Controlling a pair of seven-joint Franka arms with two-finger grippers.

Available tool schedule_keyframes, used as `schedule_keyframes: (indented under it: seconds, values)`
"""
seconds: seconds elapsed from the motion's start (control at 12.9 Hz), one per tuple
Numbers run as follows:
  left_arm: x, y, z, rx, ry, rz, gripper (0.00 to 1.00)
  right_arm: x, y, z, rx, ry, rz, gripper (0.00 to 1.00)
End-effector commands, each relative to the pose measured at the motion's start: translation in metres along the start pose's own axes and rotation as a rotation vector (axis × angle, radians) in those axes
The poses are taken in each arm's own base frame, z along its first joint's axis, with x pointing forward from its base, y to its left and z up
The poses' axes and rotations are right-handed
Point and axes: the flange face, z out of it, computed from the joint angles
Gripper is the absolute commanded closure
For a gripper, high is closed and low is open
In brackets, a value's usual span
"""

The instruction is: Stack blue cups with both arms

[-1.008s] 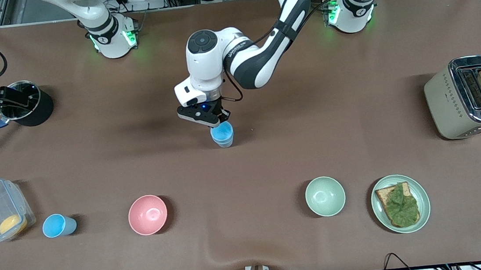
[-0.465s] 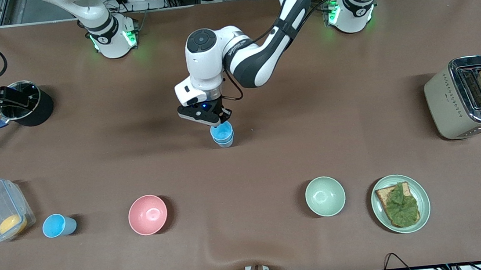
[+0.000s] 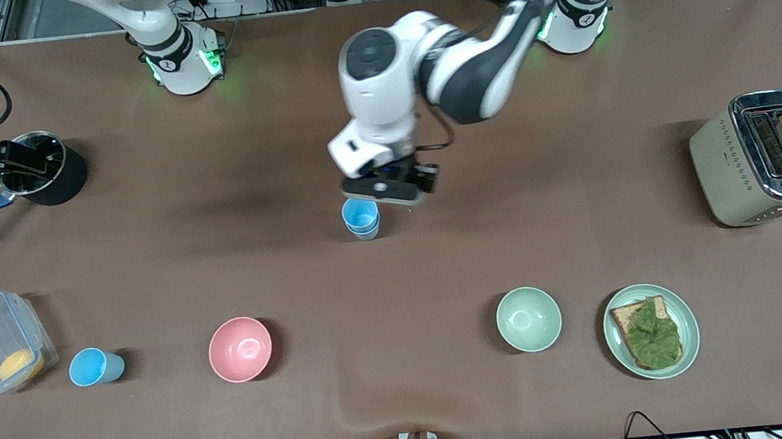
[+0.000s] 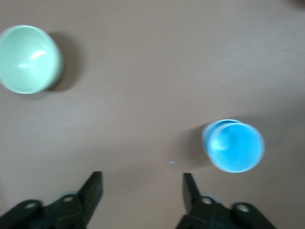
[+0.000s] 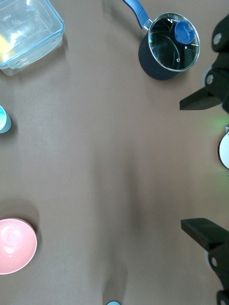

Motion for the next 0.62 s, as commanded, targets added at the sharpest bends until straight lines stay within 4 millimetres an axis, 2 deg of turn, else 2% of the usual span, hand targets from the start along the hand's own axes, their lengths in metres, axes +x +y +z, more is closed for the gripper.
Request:
schedule_keyframes:
  seconds: [0.0, 0.16, 0.31, 0.39, 0.54]
  values:
    - [-0.020, -0.097, -0.037, 0.015, -0.005, 0.046, 0.00, -0.001, 0.004, -0.001, -0.009, -0.003, 0.007, 0.00]
    - [-0.027, -0.190, -0.060, -0.005, -0.002, 0.027, 0.00, -0.001, 0.004, -0.002, -0.009, -0.001, 0.005, 0.00]
    - [-0.037, -0.260, -0.080, -0.049, -0.051, -0.031, 0.00, -0.001, 0.004, -0.001, -0.009, -0.003, 0.007, 0.00]
    - [-0.046, -0.292, -0.095, -0.062, -0.064, -0.065, 0.00, -0.001, 0.004, -0.001, -0.009, -0.003, 0.007, 0.00]
    - [-0.068, -0.341, -0.125, -0.053, -0.072, -0.098, 0.00, -0.001, 0.004, -0.001, -0.009, -0.003, 0.007, 0.00]
